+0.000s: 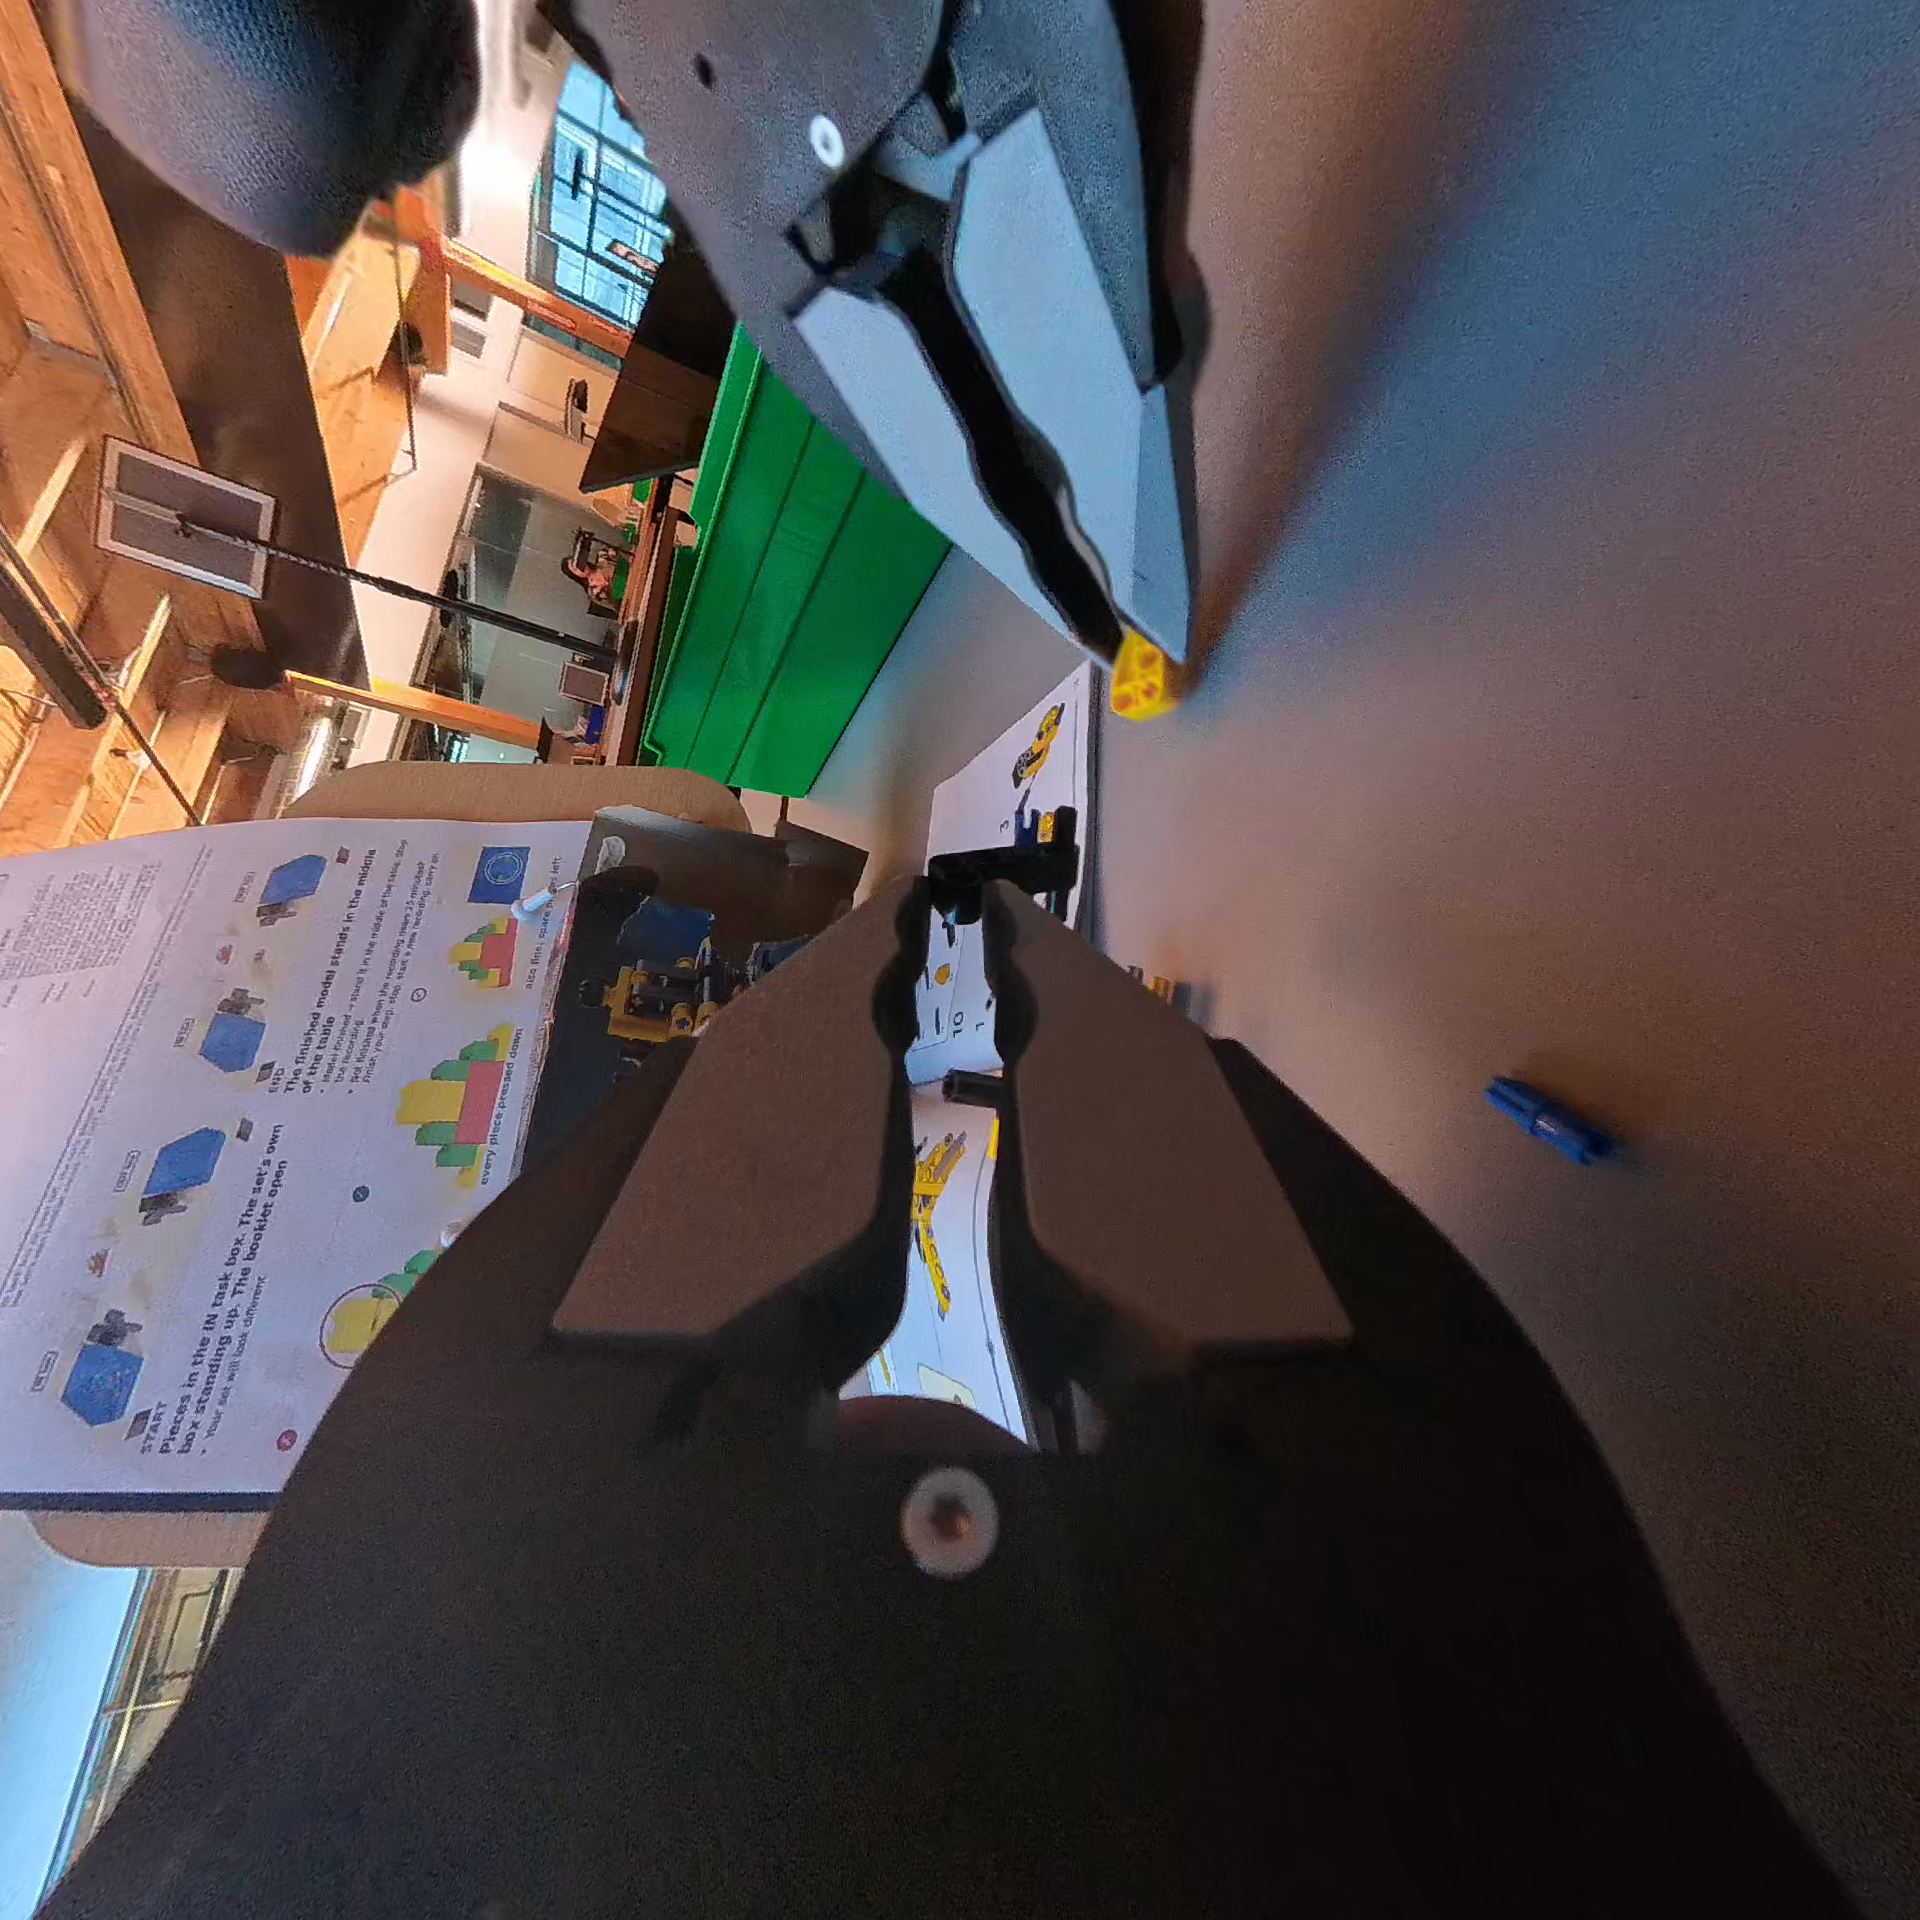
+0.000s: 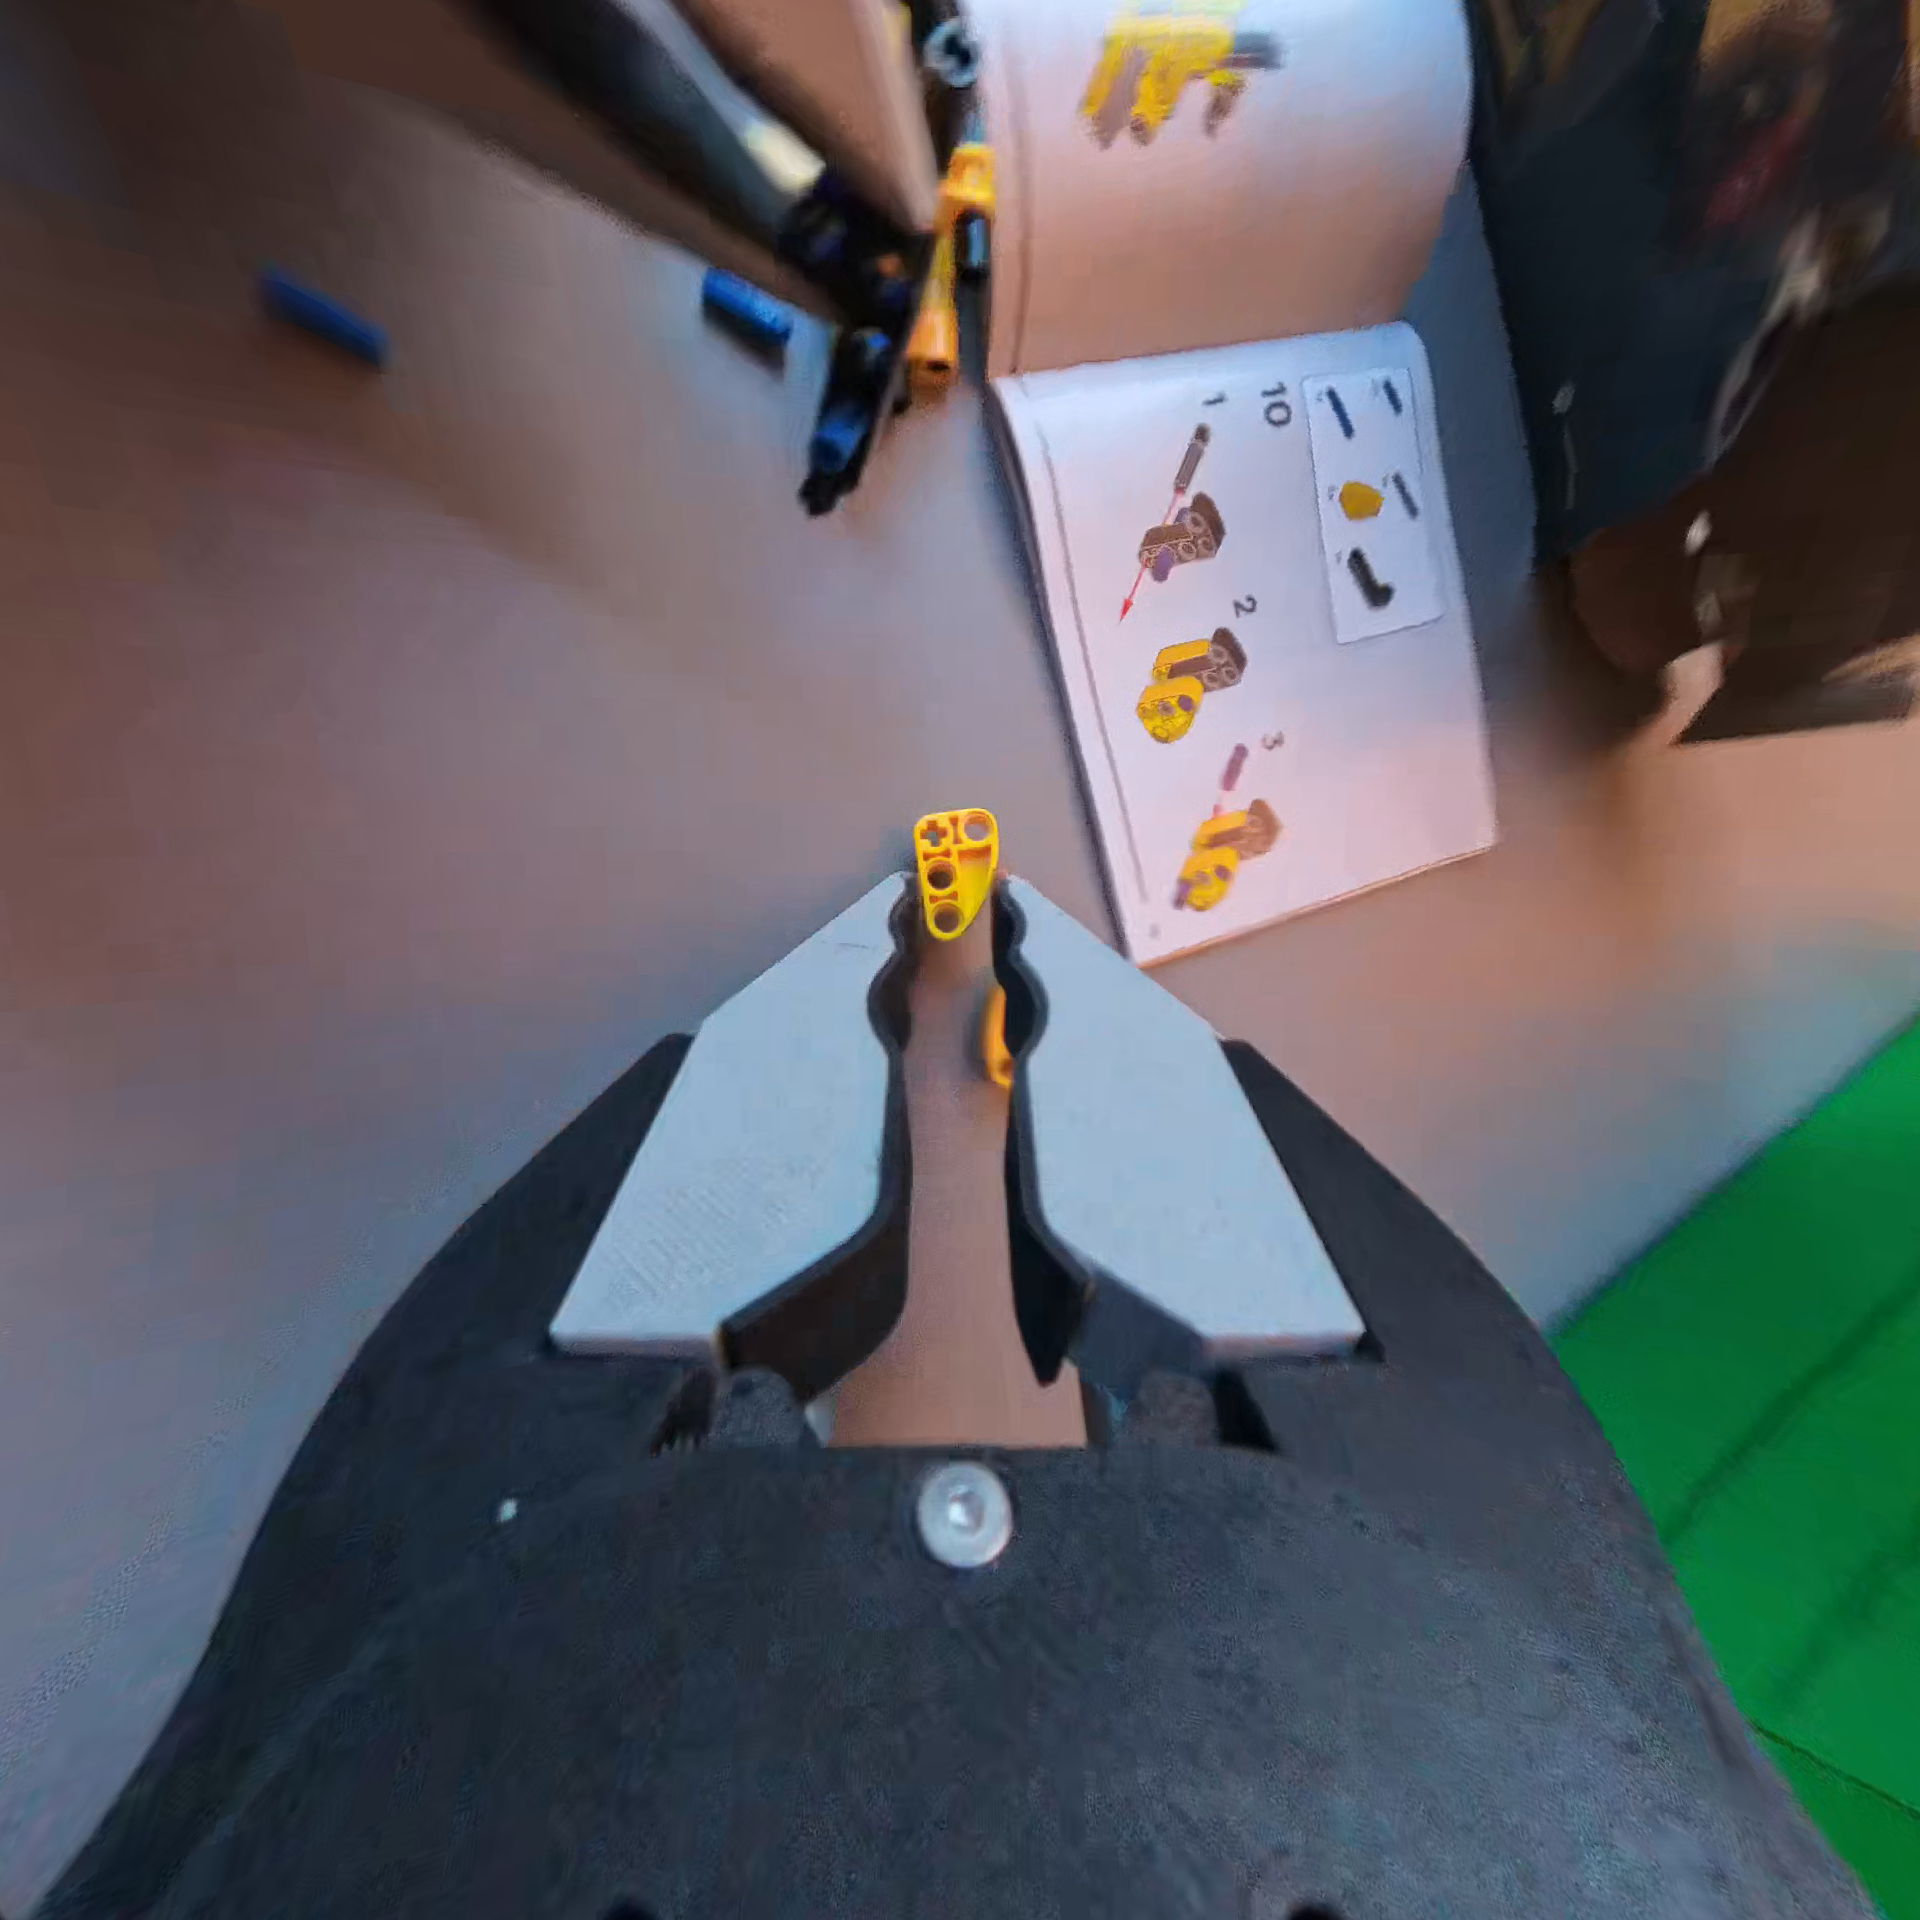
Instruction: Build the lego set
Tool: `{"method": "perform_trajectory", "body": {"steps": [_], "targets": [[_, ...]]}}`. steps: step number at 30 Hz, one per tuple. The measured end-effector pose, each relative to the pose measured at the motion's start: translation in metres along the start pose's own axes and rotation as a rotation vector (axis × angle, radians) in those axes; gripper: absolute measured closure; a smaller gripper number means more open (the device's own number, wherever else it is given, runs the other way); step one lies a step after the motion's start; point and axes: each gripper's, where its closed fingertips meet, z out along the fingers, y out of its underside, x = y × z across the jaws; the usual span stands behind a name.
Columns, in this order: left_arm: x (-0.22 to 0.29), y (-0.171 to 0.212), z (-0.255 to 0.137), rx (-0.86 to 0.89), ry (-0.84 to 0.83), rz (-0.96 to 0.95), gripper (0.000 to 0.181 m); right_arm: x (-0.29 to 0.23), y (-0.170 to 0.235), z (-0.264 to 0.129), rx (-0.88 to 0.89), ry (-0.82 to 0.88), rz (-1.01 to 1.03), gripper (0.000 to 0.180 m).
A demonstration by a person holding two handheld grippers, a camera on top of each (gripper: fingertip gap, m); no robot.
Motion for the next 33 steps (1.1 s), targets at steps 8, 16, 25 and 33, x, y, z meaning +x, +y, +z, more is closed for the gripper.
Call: {"method": "perform_trajectory", "body": {"steps": [8,16,25,33], "targets": [[0.000,0.002,0.001,-0.008,0.001,0.004,0.174,0.021,0.023,-0.021,-0.522,0.211,-0.952,0.170],[-0.001,-0.001,0.000,-0.006,-0.005,0.025,0.175,0.014,0.040,-0.025,-0.786,0.101,-1.203,0.170],[-0.003,0.001,-0.002,-0.010,-0.011,0.029,0.175,-0.010,0.028,-0.022,-0.717,0.126,-1.270,0.170],[-0.003,0.003,-0.001,-0.017,-0.012,0.027,0.175,-0.015,0.026,-0.018,-0.668,0.113,-1.324,0.168]]}}
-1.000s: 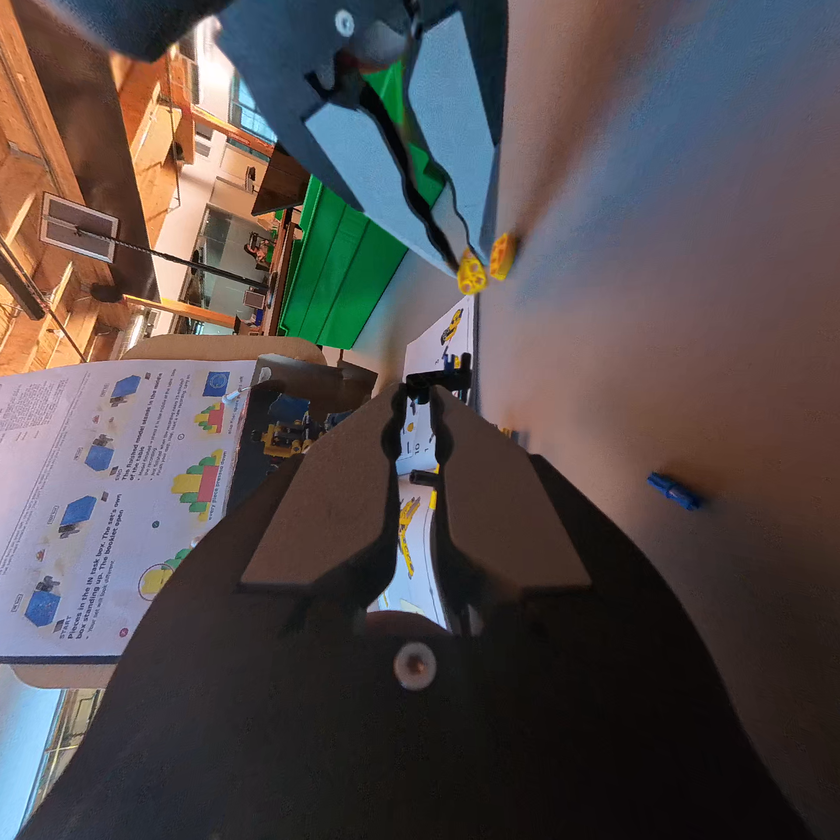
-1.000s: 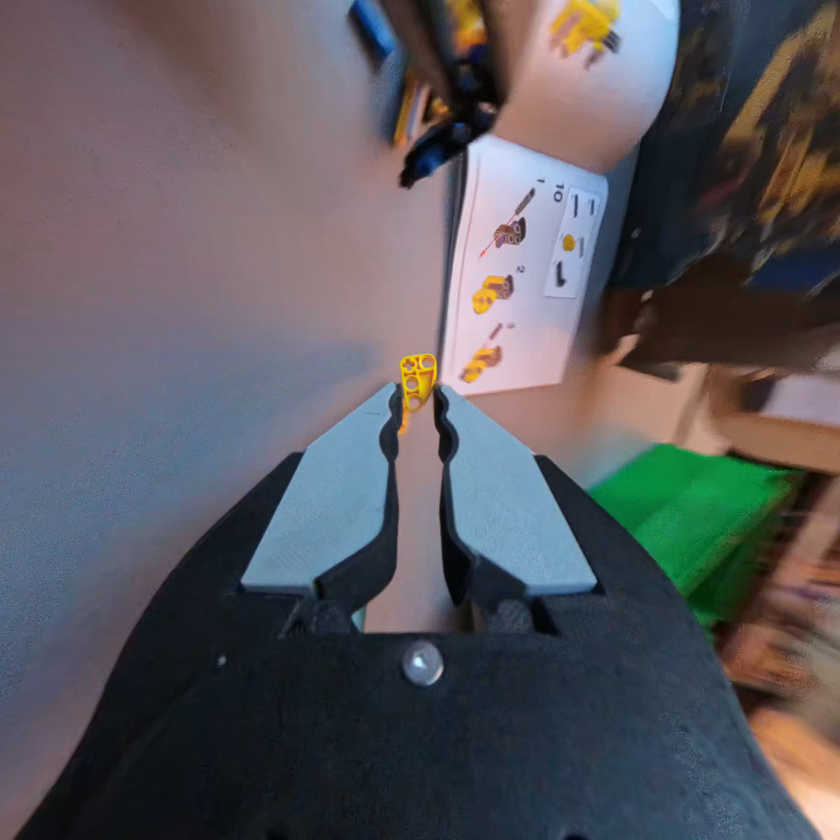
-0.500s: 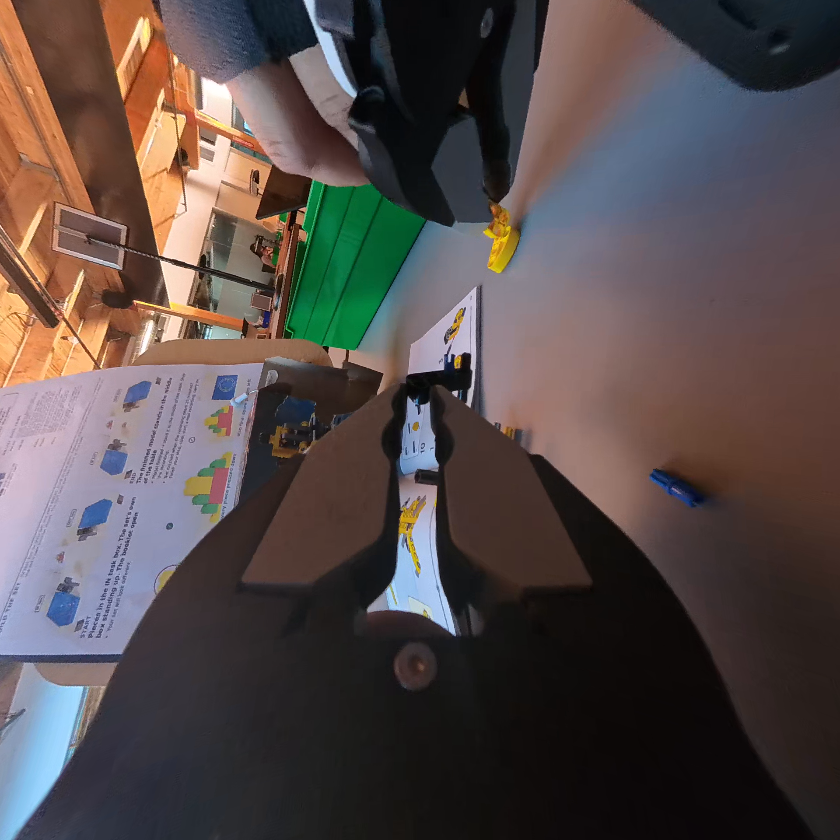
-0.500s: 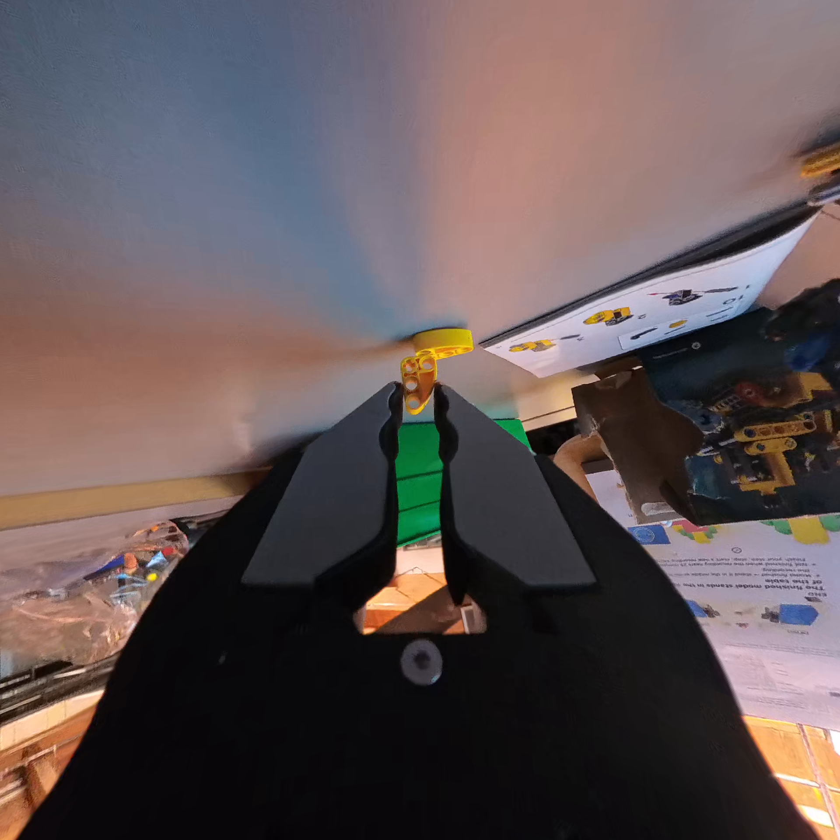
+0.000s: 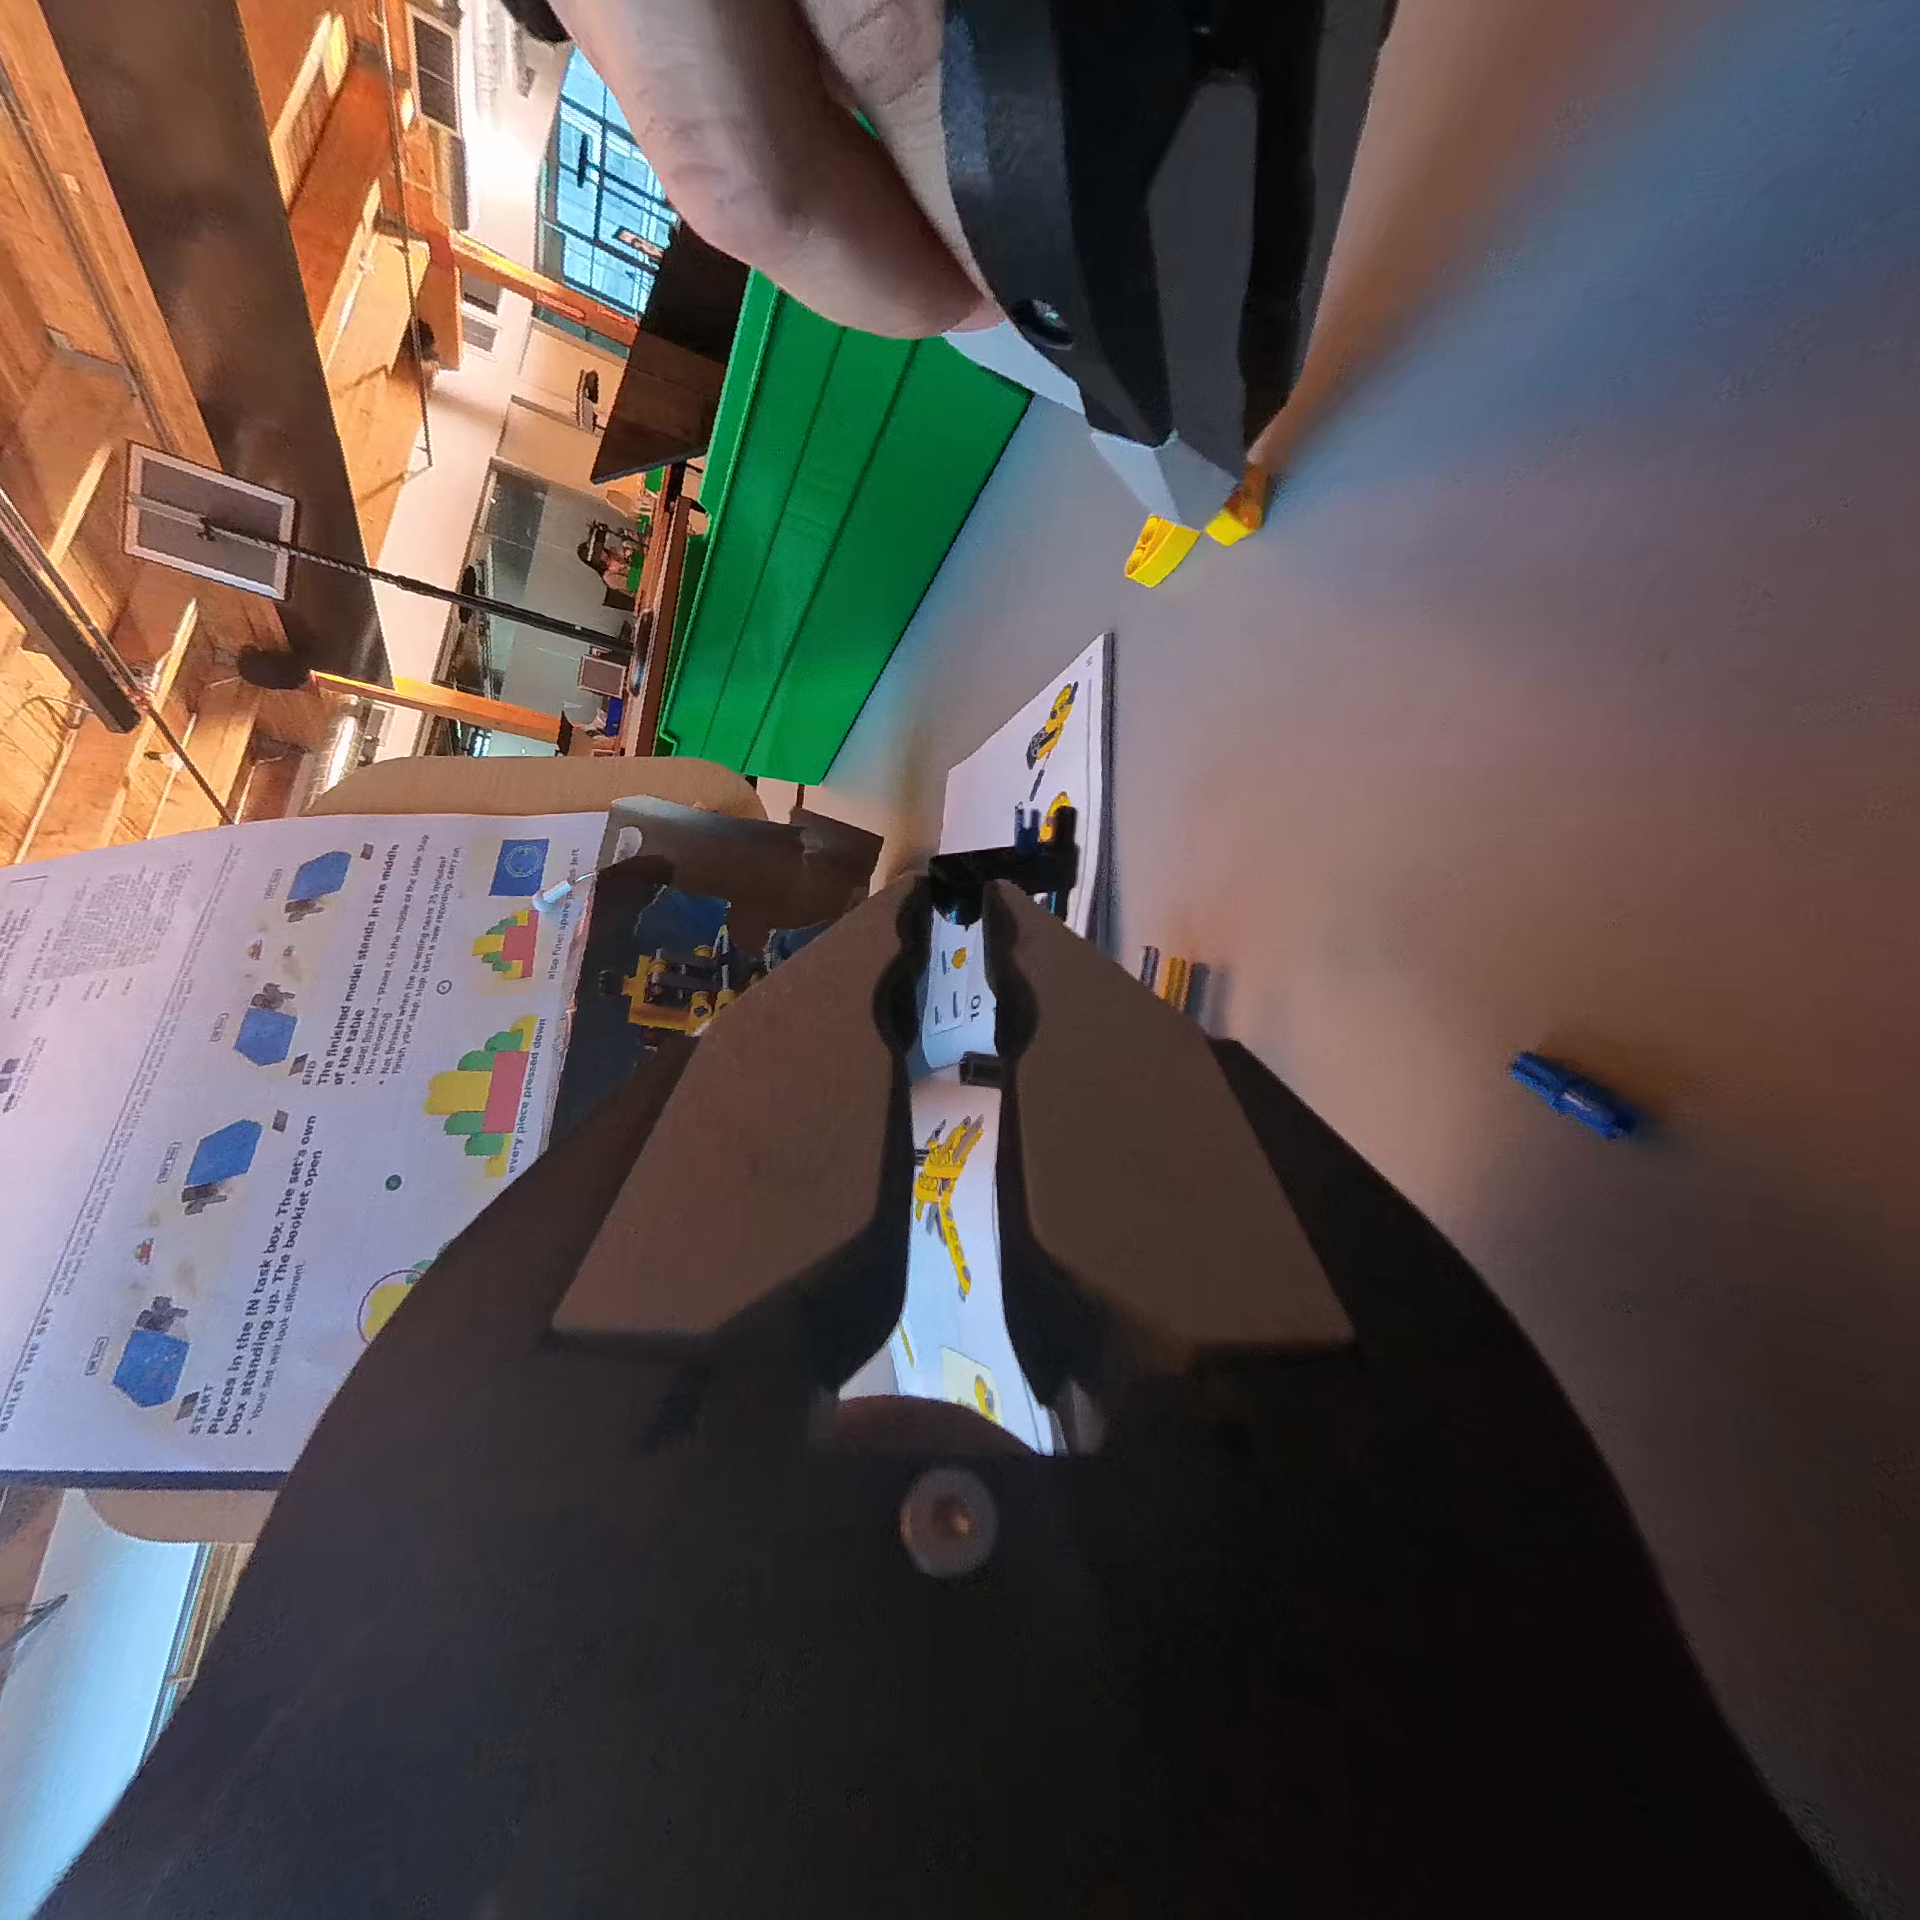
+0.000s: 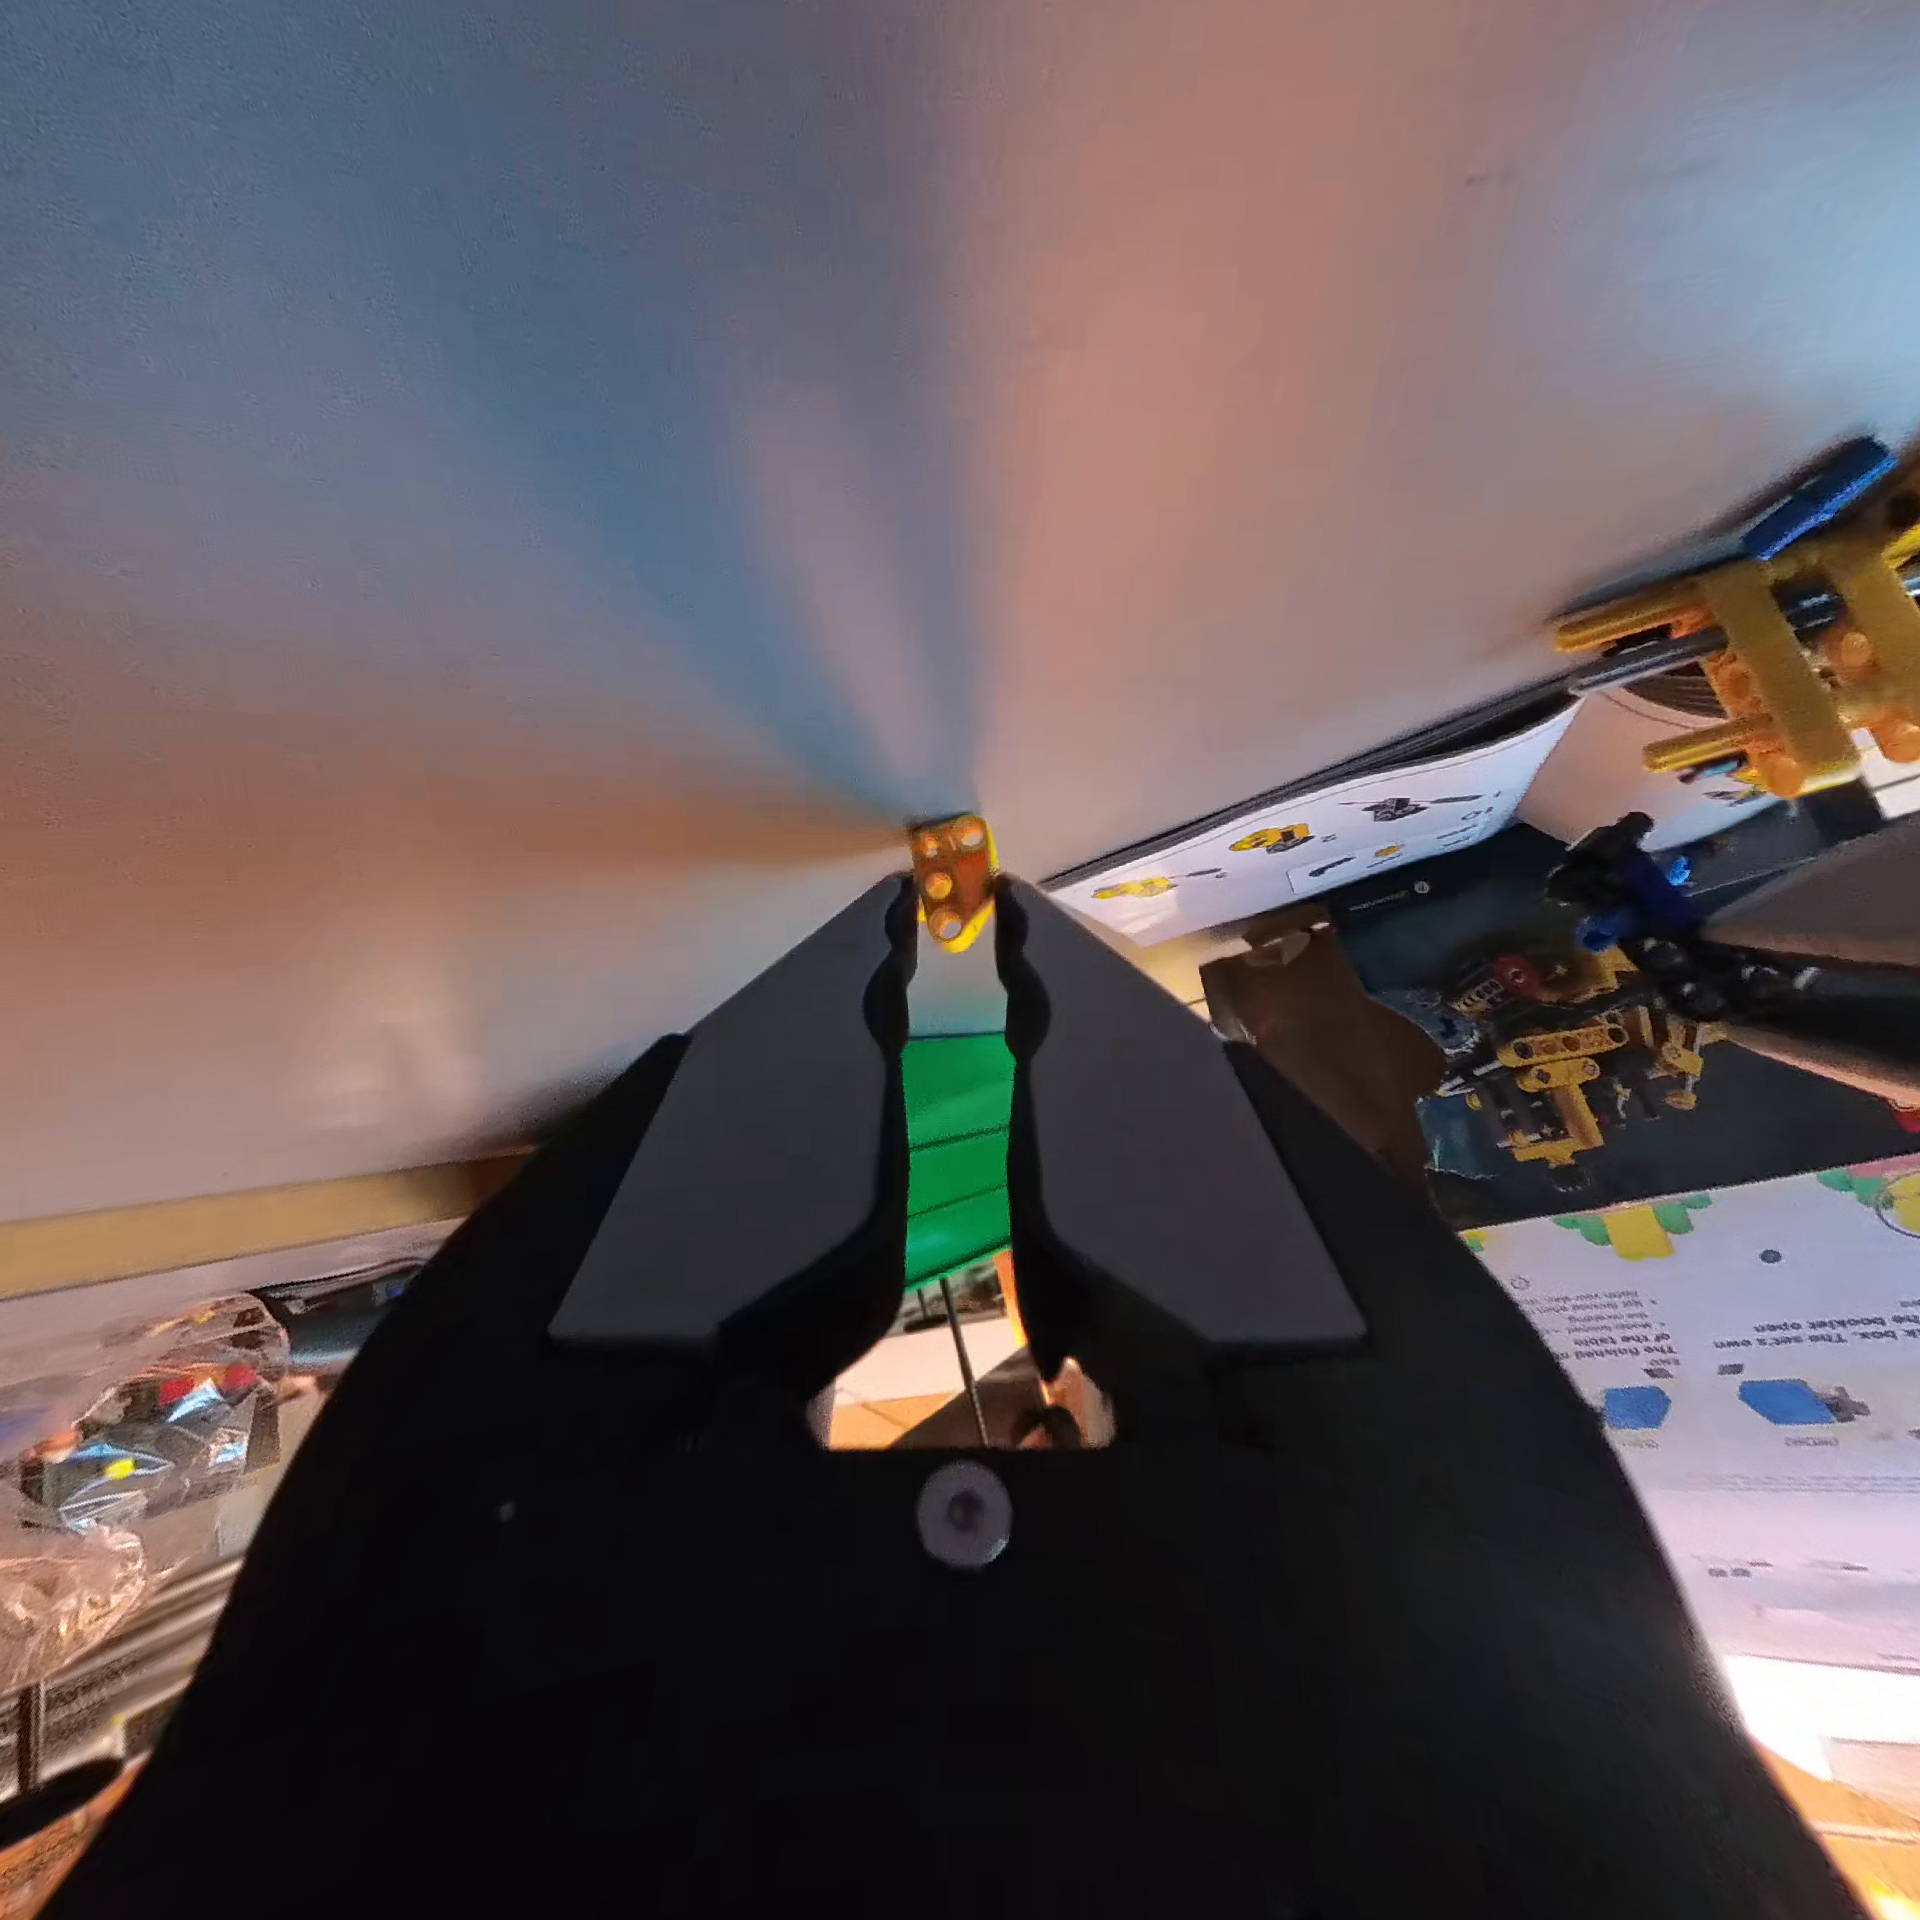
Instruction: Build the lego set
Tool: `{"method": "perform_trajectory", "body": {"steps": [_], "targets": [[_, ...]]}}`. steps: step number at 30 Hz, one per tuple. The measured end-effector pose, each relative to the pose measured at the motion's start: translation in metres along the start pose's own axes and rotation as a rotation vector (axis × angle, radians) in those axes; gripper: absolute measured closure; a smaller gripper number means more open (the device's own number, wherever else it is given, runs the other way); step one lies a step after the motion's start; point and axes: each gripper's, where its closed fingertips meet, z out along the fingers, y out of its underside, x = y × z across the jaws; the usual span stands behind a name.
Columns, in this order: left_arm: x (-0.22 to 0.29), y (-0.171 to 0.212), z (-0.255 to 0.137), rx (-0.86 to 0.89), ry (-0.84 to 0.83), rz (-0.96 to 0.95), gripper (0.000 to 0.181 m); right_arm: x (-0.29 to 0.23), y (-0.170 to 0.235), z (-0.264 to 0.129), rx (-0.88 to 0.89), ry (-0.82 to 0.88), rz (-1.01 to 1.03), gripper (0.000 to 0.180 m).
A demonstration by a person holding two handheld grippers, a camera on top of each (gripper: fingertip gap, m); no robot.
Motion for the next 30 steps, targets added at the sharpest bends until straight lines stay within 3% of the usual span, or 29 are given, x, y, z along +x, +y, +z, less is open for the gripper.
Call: {"method": "perform_trajectory", "body": {"steps": [10,13,18,21,28,30], "targets": [[0.000,-0.001,-0.001,0.005,-0.002,0.003,0.175,0.009,0.005,-0.012,0.082,0.014,0.154,0.160],[-0.002,-0.003,-0.003,0.016,-0.014,0.003,0.175,0.008,0.012,-0.021,0.235,-0.028,0.460,0.158],[0.000,-0.007,-0.003,0.038,-0.020,0.010,0.175,0.003,0.010,-0.029,0.690,-0.119,1.110,0.154],[0.002,-0.010,-0.001,0.060,-0.022,0.008,0.175,0.004,0.005,-0.027,0.896,-0.150,1.339,0.153],[0.004,-0.015,-0.001,0.110,-0.028,0.002,0.175,0.003,-0.003,0.002,0.947,-0.193,1.455,0.156],[0.004,-0.013,-0.001,0.112,-0.028,-0.006,0.175,0.004,-0.008,0.004,0.977,-0.209,1.436,0.166]]}}
